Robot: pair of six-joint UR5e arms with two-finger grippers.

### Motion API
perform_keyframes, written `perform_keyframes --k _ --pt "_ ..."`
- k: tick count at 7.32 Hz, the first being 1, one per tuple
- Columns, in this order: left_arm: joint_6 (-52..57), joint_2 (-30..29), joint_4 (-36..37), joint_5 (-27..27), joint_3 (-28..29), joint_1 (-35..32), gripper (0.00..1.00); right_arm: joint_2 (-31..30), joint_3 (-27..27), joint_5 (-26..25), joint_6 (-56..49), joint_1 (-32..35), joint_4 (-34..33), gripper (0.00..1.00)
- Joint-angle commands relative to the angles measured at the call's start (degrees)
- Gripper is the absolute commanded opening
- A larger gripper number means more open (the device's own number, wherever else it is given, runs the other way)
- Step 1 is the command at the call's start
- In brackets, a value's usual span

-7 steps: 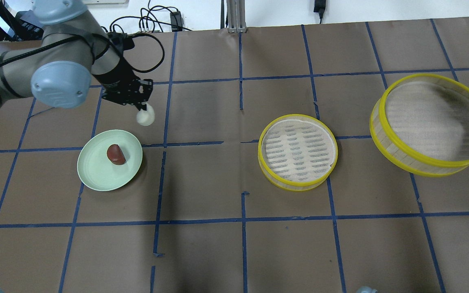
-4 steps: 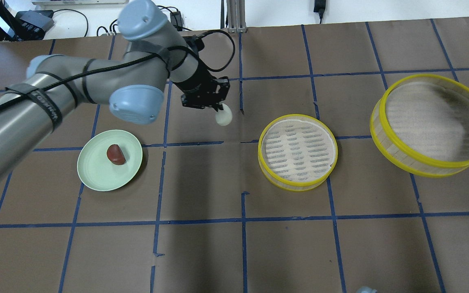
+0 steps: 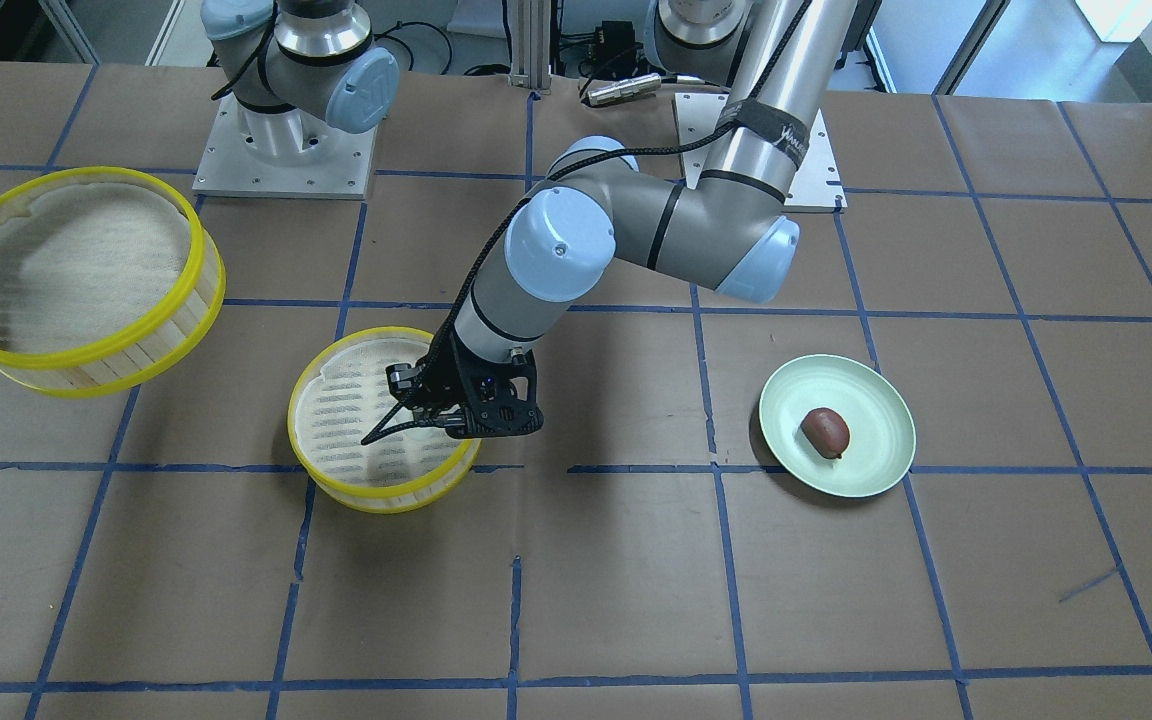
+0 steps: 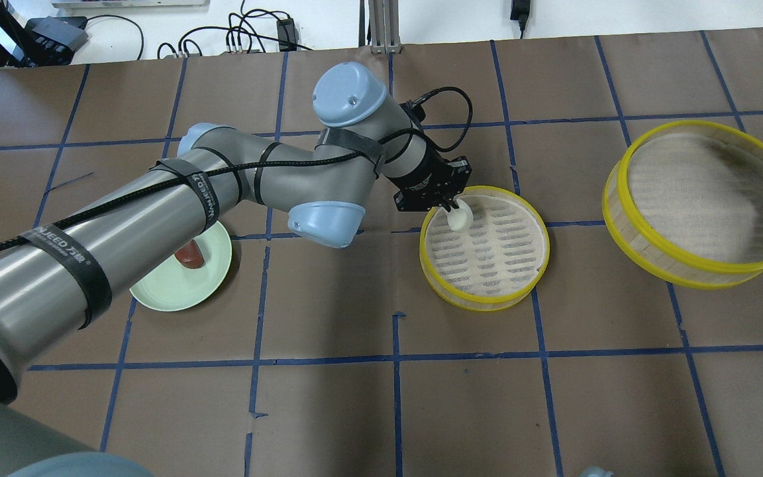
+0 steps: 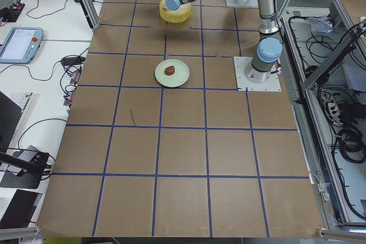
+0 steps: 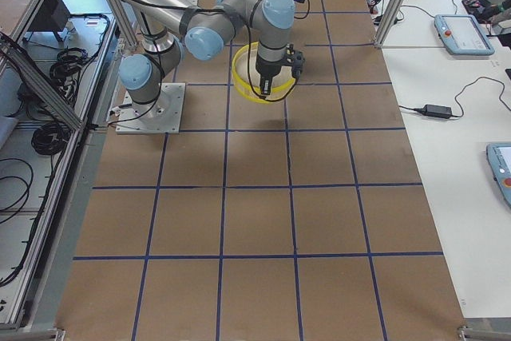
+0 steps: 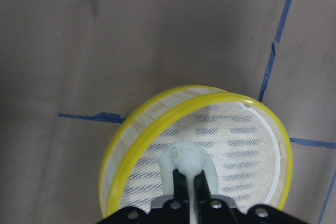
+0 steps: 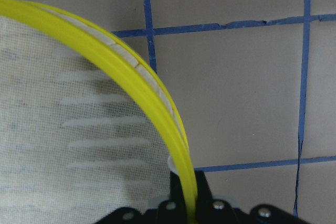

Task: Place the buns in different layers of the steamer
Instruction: 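Carry the white bun with the left gripper over the lower steamer tier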

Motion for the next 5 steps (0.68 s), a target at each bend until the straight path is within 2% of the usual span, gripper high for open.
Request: perform_keyframes --k 1,2,3,5 --pt "-1.8 -2.4 1.8 0.3 0.1 -1.5 0.66 -0.1 0.0 -0.1 0.1 0.0 0.0 0.12" --pt "-1.8 -2.6 2.0 0.2 0.0 -2.1 0.78 -0.2 -0.1 -0.1 0.1 0.0 0.0 0.12" --pt "-1.7 -2.6 1.9 0.3 0.0 -2.1 0.82 -0.2 -0.1 0.0 0.2 0.0 0.0 0.12" --pt "-1.9 -2.5 1.8 0.3 0.0 -2.1 0.80 -0.2 -0.1 0.0 0.2 0.1 0.0 0.13"
